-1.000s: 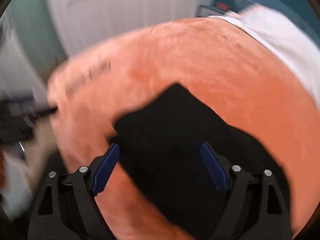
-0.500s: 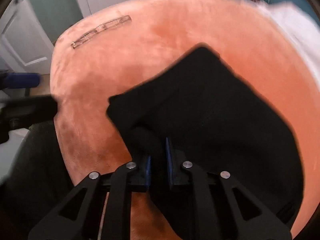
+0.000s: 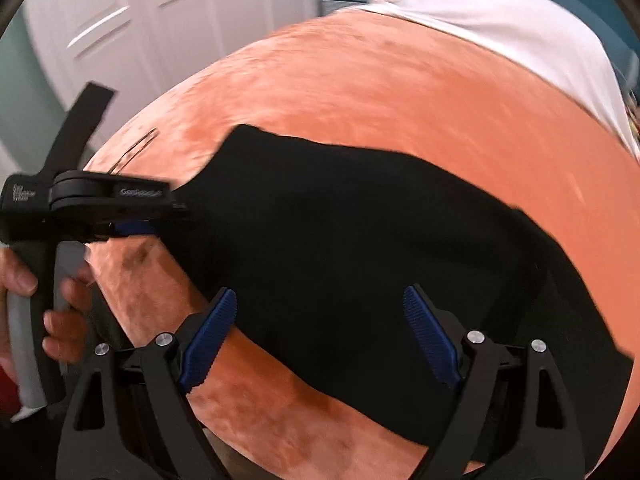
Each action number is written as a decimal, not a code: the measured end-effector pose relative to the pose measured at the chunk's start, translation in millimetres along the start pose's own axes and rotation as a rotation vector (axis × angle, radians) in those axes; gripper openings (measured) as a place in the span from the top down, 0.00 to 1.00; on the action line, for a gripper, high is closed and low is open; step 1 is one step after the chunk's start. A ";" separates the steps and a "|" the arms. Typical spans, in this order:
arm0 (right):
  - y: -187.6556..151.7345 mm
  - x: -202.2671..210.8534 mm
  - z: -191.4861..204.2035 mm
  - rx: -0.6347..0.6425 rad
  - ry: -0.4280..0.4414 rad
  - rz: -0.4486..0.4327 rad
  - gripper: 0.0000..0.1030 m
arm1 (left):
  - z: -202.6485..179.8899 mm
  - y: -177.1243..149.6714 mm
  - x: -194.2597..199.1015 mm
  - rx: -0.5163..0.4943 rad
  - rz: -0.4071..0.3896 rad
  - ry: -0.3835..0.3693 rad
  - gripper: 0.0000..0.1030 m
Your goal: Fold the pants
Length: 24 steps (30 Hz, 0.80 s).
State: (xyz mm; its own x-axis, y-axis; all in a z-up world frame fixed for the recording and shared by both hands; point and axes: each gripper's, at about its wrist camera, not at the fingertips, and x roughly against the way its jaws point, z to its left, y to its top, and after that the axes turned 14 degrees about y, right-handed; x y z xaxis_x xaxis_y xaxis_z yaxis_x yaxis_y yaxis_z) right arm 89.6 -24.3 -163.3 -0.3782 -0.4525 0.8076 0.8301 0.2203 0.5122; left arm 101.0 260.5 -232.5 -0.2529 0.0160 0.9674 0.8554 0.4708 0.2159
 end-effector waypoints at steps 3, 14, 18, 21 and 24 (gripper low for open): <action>3.0 23.4 -15.5 -0.113 0.075 -0.080 0.19 | 12.6 2.7 25.3 0.030 -0.026 -0.128 0.83; 7.7 25.8 -63.2 -0.217 -0.034 -0.117 0.28 | -3.9 -10.5 -11.9 0.062 0.096 0.017 0.11; 37.0 29.7 -125.1 -0.361 -0.040 -0.142 0.43 | -20.5 -11.0 -14.9 0.017 0.073 0.081 0.14; 60.5 21.6 -171.1 -0.386 -0.119 -0.116 0.43 | -24.1 -15.9 -14.8 -0.008 0.057 0.098 0.17; 77.3 4.3 -208.4 -0.390 -0.108 -0.036 0.43 | -25.3 -22.0 -13.9 -0.038 0.049 0.101 0.17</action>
State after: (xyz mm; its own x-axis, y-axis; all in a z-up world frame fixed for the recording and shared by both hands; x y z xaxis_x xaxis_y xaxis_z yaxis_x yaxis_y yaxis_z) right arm 237.5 -189.3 -181.2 -0.4333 -0.3557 0.8281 0.9010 -0.1473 0.4081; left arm 97.1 227.6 -247.3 -0.1652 -0.0511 0.9849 0.8826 0.4380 0.1708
